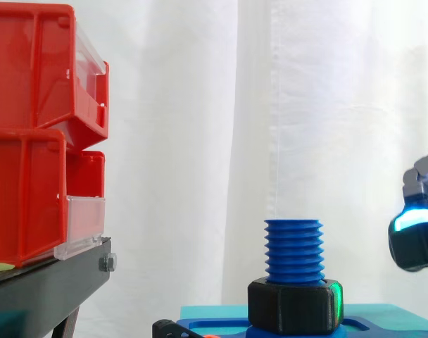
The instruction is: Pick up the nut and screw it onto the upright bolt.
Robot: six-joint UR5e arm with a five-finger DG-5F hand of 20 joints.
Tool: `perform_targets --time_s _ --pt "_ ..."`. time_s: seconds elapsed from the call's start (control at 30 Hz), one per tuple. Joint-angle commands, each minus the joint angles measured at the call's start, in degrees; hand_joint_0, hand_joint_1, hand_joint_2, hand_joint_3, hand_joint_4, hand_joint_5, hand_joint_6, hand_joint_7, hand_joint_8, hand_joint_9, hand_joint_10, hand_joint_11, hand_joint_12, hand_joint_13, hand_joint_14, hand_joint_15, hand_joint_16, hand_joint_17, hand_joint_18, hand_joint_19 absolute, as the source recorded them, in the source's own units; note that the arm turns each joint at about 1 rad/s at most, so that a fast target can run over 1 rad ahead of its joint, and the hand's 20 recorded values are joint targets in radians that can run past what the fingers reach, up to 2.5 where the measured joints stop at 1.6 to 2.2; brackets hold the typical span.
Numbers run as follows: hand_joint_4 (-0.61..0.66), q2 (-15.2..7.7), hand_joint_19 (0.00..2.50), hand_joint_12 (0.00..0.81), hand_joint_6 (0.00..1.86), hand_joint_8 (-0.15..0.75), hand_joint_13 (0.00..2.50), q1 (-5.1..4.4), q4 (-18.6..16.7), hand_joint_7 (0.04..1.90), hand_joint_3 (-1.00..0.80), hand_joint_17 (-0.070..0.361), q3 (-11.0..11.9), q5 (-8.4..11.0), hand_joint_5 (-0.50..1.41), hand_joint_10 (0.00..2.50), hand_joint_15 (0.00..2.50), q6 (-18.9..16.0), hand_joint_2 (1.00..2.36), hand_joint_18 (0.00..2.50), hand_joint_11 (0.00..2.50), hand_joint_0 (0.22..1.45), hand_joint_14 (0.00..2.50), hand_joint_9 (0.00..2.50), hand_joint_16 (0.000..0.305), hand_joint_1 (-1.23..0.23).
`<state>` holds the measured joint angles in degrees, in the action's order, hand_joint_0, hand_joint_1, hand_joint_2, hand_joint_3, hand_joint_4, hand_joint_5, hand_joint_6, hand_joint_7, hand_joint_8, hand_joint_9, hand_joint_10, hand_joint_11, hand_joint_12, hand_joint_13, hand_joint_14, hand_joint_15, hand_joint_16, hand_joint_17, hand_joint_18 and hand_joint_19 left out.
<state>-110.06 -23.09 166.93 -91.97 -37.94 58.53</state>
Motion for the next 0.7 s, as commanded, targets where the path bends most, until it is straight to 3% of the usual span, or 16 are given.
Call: perform_targets --time_s 0.0,0.13,0.23,0.37,0.5,0.6,0.67 --pt "0.33 1.78 0.00 0.318 0.59 0.315 0.50 0.76 0.77 1.21 -0.42 0.078 -0.05 -1.00 -0.18 0.00 0.00 0.80 1.01 0.33 0.00 0.56 0.00 0.43 0.035 -0.60" --pt "0.33 3.18 0.00 0.317 0.59 0.315 0.50 1.29 0.42 1.20 -0.42 0.078 0.03 -1.44 -0.18 0.00 0.00 1.85 1.01 0.34 0.00 0.56 0.00 0.43 0.035 -0.60" --pt "0.33 3.18 0.00 0.317 0.59 0.316 0.50 1.90 0.33 1.20 -0.42 0.078 1.88 -2.32 -0.18 0.00 0.00 3.78 1.01 0.34 0.00 0.56 0.00 0.43 0.034 -0.60" --pt "0.33 3.18 0.00 0.317 0.59 0.317 0.50 2.78 -0.55 1.21 -0.42 0.077 4.69 -4.87 -0.18 0.00 0.00 6.95 1.01 0.34 0.00 0.56 0.00 0.43 0.034 -0.60" --pt "0.33 3.09 0.00 0.317 0.59 0.317 0.50 3.49 -3.45 1.21 -0.42 0.077 6.36 -7.94 -0.18 0.00 0.00 9.59 1.01 0.35 0.00 0.56 0.00 0.44 0.034 -0.59" --pt "0.33 2.13 0.00 0.316 0.59 0.318 0.51 4.28 -9.51 1.21 -0.42 0.077 6.80 -12.07 -0.18 0.00 0.00 13.72 1.01 0.34 0.00 0.56 0.00 0.44 0.034 -0.59" --pt "0.33 0.63 0.00 0.314 0.59 0.319 0.51 4.45 -12.33 1.21 -0.42 0.077 6.98 -13.48 -0.18 0.00 0.00 15.39 1.01 0.34 0.00 0.56 0.00 0.45 0.034 -0.59"
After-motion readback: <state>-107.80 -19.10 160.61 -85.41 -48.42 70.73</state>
